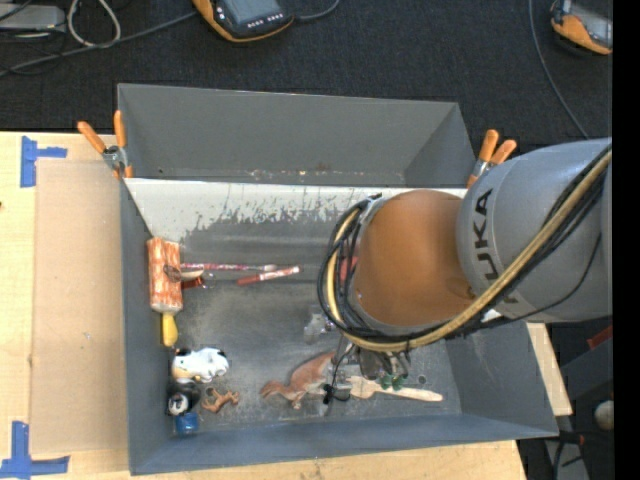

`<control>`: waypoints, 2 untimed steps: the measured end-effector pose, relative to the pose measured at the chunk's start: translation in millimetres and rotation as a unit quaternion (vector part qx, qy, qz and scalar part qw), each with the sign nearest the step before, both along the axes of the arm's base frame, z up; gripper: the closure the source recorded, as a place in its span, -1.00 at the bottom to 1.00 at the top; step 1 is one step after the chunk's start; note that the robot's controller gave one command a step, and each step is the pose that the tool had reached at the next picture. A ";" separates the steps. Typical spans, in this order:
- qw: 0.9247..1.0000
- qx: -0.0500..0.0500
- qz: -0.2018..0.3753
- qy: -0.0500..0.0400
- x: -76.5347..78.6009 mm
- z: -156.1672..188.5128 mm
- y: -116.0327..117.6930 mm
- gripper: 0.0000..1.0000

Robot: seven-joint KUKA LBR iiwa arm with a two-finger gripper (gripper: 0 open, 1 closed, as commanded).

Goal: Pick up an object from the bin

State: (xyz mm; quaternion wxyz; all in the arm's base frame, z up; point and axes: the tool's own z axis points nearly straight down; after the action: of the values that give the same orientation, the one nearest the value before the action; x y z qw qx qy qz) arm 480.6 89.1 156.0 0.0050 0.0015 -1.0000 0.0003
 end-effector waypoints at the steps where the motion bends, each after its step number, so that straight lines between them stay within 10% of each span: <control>1: 1.000 0.000 -0.002 -0.004 2.0 3.2 -0.3 -1.00; 2: 0.996 0.002 0.088 -0.007 11.4 -27.8 -23.7 -1.00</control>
Offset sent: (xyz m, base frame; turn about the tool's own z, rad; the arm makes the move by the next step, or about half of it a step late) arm 0.0195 -0.0603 -0.0690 -0.3424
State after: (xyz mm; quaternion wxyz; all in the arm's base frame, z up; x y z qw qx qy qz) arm 492.0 65.4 128.2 -0.0018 0.0894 -0.9960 -0.0015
